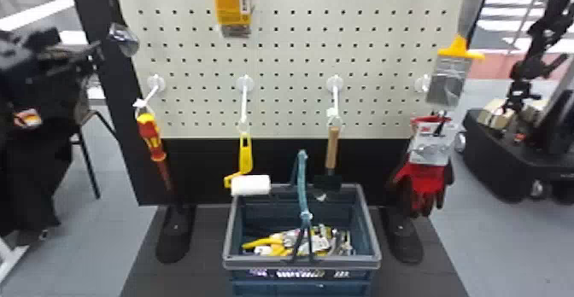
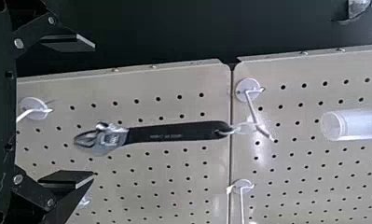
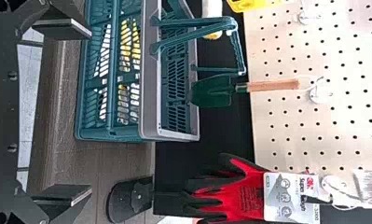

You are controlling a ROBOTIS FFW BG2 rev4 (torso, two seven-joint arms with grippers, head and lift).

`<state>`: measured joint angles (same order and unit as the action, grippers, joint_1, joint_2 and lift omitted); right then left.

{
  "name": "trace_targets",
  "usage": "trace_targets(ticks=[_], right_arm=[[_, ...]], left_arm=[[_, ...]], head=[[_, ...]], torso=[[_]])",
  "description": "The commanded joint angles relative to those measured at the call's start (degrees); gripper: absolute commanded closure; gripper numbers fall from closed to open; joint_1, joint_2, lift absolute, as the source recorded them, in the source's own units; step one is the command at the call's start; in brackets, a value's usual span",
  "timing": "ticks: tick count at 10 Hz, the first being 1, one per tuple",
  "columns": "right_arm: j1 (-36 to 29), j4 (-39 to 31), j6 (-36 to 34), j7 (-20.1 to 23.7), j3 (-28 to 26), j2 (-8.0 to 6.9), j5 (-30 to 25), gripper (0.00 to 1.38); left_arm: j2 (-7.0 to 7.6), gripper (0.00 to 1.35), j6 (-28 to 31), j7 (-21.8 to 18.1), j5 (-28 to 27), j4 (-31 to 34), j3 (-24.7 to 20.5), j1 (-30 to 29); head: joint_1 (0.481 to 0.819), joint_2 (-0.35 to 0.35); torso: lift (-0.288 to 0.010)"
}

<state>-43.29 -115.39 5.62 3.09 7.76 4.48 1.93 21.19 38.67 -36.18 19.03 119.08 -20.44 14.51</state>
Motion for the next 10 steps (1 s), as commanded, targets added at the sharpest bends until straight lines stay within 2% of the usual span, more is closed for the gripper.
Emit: trace_targets(ticks=[1,3,4,5,6,7,8,9,10], right_arm=[[0.2,0.1,0.0,0.1,0.1,0.0,0.0,0.13],[0.2,0.1,-0.2,0.1,0.1,0.0,-0.1,0.13],[0.3,0.1,-0.2,0.2,0.1,0.0,-0.1,0.13],[0.7,0.3,-0.2,0.4,0.1,0.0,-0.1,0.13],[0.7,0.4,-0.2,0.5,0.1,0.0,-0.1,0.13],[0.8,0.4,-0.2,0.5,0.1,0.0,-0.1,0.13],[0.7,0.4,-0.2,0.5,0.1,0.09,-0.1,0.13],[0.7,0.4,-0.2,0.5,0.1,0.0,-0.1,0.13],[0.7,0.4,-0.2,0.5,0.1,0.09,-0.1,0.13]], left_arm=[[3.68,0.3,2.1,-0.5,5.1,-3.3,1.9,4.4],[7.99,0.29,5.4,-3.5,11.9,-5.9,5.9,9.9],[10.18,0.28,2.8,-7.1,16.7,-13.4,10.2,14.1],[12.29,0.27,3.4,-11.6,15.2,-17.1,14.0,19.0],[14.14,0.25,2.0,-15.7,18.8,-23.2,19.1,23.2],[15.11,0.25,0.1,-18.5,18.5,-26.1,21.7,26.7],[15.63,0.3,0.4,-20.6,14.1,-25.9,22.1,28.8],[16.07,0.69,0.0,-21.4,12.5,-26.1,22.3,29.4],[15.98,1.21,0.0,-21.2,11.6,-25.9,22.0,29.6]], head=[[0.549,0.0],[0.549,0.0],[0.549,0.0],[0.549,0.0],[0.549,0.0],[0.549,0.0],[0.549,0.0],[0.549,0.0],[0.549,0.0]], torso=[[-0.1],[-0.1],[-0.1],[-0.1],[-0.1],[-0.1],[-0.1],[-0.1],[-0.1]])
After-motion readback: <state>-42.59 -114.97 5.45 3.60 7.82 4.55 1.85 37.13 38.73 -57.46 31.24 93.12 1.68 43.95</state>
